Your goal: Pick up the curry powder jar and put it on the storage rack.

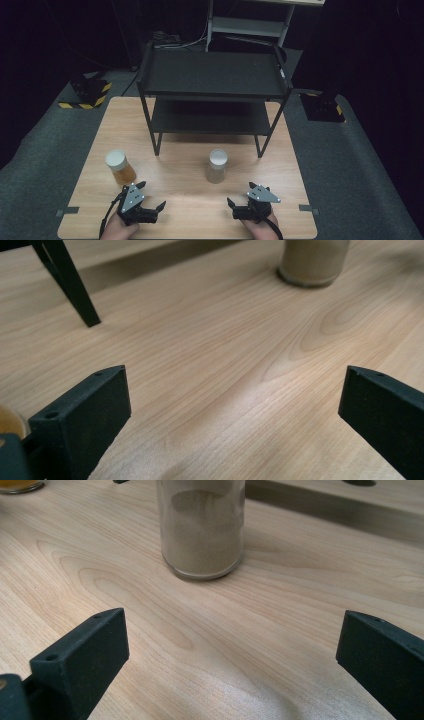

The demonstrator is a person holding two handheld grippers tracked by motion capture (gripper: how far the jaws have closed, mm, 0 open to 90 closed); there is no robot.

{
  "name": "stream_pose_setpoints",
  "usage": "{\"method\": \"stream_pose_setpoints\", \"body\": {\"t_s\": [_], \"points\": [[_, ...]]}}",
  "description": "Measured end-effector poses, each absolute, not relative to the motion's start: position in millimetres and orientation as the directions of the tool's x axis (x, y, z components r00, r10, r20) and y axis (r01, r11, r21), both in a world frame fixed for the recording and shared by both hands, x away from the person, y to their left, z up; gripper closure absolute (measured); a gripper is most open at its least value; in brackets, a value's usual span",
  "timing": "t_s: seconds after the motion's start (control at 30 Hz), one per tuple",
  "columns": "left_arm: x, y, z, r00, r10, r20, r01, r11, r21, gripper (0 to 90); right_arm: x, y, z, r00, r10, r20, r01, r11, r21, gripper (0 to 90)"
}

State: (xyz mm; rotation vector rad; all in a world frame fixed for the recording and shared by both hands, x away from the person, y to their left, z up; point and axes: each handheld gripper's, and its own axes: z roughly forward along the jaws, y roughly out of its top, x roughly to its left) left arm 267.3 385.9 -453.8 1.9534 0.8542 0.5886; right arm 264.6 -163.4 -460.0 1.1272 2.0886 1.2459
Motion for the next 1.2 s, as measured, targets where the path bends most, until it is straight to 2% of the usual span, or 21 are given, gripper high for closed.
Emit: {"method": "stream_pose_setpoints", "body": {"t_s": [0.07,0.6,0.97,1.2], "points": [[265.0,385.2,-456.4,0.646,0.759,0.080,0.310,-0.357,0.881,1.1,263.1,-163.8,-461.1,-0.549,0.835,0.027,0.412,0.243,0.878,0.0],[269.7,390.6,-454.9,0.633,0.774,0.009,0.365,-0.309,0.878,1.1,254.3,-168.2,-463.2,-0.536,0.843,0.029,0.404,0.226,0.886,0.0],[265.8,392.4,-456.5,0.627,0.779,0.002,0.360,-0.293,0.886,0.6,253.9,-168.6,-463.1,-0.549,0.836,0.021,0.396,0.238,0.887,0.0],[263.7,398.7,-457.0,0.656,0.755,0.000,0.340,-0.296,0.893,0.9,253.6,-169.0,-463.5,-0.550,0.835,0.023,0.394,0.236,0.888,0.0]]}}
